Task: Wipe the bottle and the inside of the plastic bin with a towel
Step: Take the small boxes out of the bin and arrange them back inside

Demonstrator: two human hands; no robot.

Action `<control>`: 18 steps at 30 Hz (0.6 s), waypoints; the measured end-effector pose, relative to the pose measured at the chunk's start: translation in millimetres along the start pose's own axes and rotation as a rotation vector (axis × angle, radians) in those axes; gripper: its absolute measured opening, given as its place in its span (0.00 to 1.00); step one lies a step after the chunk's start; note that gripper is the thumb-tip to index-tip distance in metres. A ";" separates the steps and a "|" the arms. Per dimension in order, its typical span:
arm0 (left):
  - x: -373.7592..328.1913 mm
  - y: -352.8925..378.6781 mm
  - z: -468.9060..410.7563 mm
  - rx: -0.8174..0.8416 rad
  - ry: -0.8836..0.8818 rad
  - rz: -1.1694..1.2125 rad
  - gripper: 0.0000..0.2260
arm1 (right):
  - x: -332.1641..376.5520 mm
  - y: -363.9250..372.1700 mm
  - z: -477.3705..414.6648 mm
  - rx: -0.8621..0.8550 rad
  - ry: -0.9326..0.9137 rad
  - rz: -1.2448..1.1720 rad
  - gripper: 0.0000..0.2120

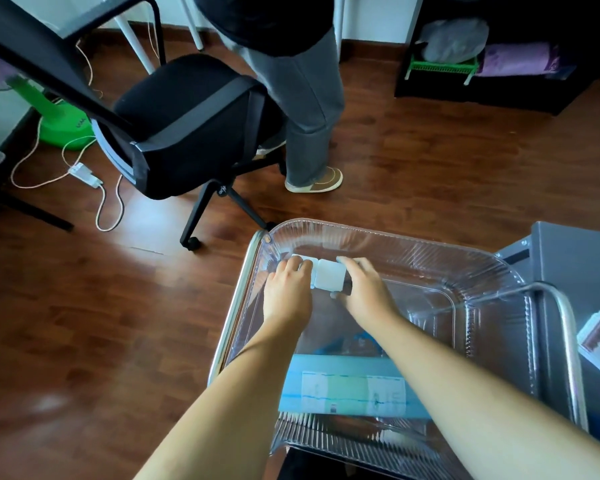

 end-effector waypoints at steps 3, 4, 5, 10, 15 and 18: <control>-10.1 -8.6 8.0 0.019 0.045 -0.024 0.20 | 0.8 -14.5 9.2 -0.002 -0.010 -0.019 0.27; -15.8 -13.5 10.7 0.026 0.068 -0.029 0.20 | 2.7 -21.8 12.9 -0.009 -0.018 -0.027 0.26; -22.4 -19.4 12.6 0.031 0.094 -0.035 0.19 | 5.5 -30.3 16.5 -0.019 -0.028 -0.032 0.24; -63.3 -62.6 16.9 0.028 0.244 -0.109 0.17 | 23.3 -87.0 35.8 -0.109 -0.089 0.007 0.16; -120.8 -115.0 15.0 -0.005 0.435 -0.121 0.13 | 26.8 -178.4 61.9 -0.292 -0.100 0.077 0.09; -167.2 -137.2 13.1 -0.027 0.531 -0.097 0.16 | 8.8 -227.1 84.7 -0.385 -0.048 0.080 0.09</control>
Point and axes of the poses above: each hand's wrist, its own z-axis away from the middle knuckle, its own y-axis out of the palm, x = y × z, the point moved 10 cm from there along -z, towards the middle knuckle, and after that the axes turned 5 degrees about z, right-handed, at the moved point
